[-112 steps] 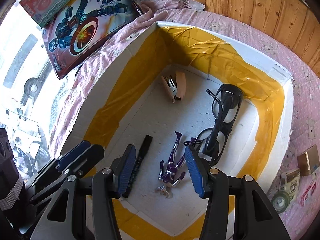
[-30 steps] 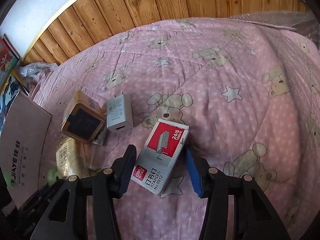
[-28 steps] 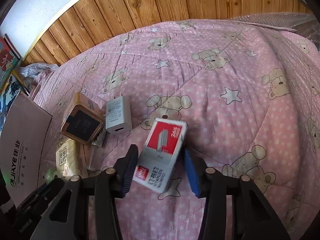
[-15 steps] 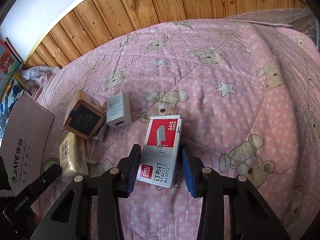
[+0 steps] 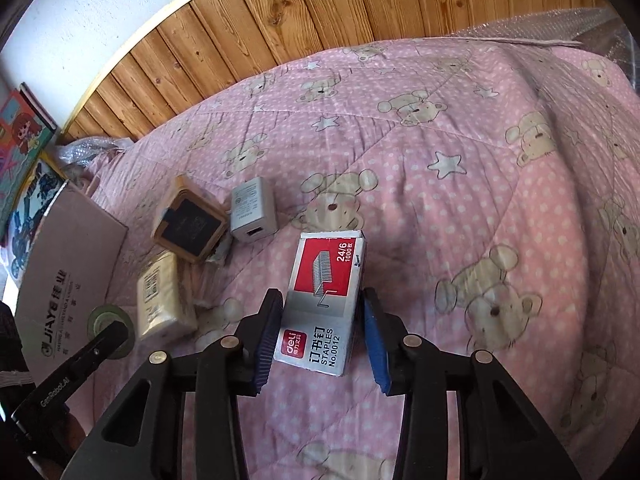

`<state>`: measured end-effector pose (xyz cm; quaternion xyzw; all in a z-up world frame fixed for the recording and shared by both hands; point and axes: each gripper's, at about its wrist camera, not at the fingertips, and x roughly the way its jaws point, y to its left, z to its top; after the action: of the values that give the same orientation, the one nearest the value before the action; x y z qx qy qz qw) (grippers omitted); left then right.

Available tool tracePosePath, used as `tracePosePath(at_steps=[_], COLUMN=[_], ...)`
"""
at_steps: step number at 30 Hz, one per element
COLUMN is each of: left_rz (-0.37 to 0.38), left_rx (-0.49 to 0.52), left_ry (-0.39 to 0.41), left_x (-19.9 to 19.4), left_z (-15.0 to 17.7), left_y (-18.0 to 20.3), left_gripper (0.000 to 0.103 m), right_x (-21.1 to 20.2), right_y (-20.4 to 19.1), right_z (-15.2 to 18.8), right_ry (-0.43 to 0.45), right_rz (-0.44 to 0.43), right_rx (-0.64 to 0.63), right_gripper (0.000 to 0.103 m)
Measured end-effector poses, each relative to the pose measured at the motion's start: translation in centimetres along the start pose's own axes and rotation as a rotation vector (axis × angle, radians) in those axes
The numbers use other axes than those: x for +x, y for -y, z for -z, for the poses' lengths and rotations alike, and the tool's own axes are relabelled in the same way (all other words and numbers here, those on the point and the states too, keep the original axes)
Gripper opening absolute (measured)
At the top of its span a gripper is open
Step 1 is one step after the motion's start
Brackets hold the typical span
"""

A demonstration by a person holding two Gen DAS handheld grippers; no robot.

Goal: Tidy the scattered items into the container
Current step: 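Carry the tape roll and staples box up toward the white box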

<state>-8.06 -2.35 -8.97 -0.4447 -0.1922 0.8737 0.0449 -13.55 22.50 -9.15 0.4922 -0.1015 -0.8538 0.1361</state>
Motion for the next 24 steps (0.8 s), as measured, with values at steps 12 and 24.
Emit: tracePosePath(at_steps=[12, 24], left_rz=[-0.016, 0.0], left_rx=[0.044, 0.083], left_ry=[0.028, 0.027], left_x=[-5.9, -9.9], left_z=[2.6, 6.2], left_y=[-0.3, -0.2], left_gripper=[0.009, 0.009], right_x=[-3.9, -7.0], right_y=[-3.3, -5.5], right_z=[3.6, 8.5], right_ry=[-0.002, -0.018], right_rz=[-0.048, -0.084], right_rx=[-0.037, -0.064], right_gripper=[0.041, 0.041])
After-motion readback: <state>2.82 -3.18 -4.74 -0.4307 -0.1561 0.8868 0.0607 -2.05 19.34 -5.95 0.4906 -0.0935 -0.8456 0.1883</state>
